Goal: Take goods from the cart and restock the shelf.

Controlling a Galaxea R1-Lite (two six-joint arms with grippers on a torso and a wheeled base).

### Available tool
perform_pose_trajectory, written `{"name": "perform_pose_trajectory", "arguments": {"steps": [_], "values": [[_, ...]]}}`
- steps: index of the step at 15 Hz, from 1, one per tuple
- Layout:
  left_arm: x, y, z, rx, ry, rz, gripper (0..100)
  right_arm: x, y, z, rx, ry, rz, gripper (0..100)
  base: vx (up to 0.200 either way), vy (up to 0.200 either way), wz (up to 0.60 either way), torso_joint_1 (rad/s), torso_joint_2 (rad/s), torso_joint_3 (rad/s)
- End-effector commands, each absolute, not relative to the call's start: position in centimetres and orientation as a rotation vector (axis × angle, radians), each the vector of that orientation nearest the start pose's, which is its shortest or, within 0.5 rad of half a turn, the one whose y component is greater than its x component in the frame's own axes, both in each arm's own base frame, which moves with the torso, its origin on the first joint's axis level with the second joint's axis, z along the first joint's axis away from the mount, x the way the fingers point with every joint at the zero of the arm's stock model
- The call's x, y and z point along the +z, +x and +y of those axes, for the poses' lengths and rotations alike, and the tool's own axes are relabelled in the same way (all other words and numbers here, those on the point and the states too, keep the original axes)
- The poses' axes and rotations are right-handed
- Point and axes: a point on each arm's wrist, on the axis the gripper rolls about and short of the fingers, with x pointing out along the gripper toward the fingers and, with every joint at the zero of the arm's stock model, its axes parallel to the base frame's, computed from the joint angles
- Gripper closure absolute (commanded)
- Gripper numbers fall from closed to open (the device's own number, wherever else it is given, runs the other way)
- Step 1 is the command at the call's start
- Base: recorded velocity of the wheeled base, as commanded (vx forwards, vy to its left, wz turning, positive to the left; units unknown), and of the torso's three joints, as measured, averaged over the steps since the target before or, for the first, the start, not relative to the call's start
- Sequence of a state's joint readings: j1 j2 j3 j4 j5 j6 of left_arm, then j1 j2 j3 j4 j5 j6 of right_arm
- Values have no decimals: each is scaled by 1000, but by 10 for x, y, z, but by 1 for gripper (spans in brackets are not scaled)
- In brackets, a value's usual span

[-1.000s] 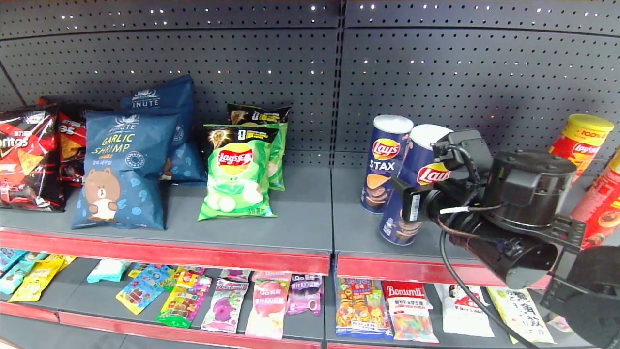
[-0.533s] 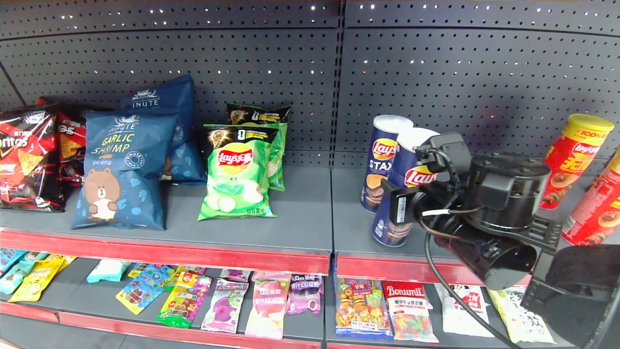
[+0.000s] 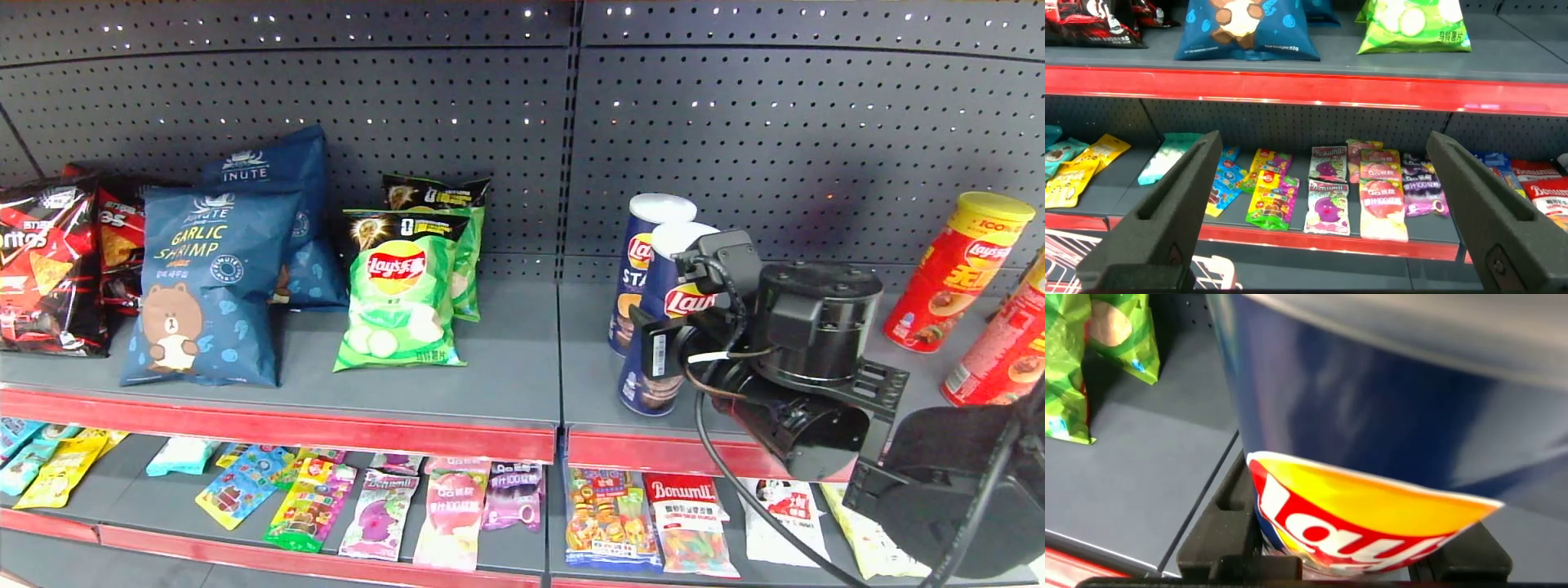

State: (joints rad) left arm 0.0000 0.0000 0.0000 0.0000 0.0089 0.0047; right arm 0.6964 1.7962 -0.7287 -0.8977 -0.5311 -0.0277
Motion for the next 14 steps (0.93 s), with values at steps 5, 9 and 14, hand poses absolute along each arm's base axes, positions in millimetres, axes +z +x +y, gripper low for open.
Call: {"name": "perform_pose_trajectory", "arguments": {"steps": [5, 9, 14], "values": [[75, -23, 0, 9, 5, 0, 0, 150, 252, 197, 172, -156, 160, 100, 0, 0, 0, 0, 0, 0], [75, -23, 0, 9, 5, 0, 0, 150, 253, 198, 175, -177, 157, 100, 0, 0, 0, 0, 0, 0], [75, -23, 0, 9, 5, 0, 0, 147, 253, 198, 176, -187, 162, 100, 0, 0, 0, 0, 0, 0]]}}
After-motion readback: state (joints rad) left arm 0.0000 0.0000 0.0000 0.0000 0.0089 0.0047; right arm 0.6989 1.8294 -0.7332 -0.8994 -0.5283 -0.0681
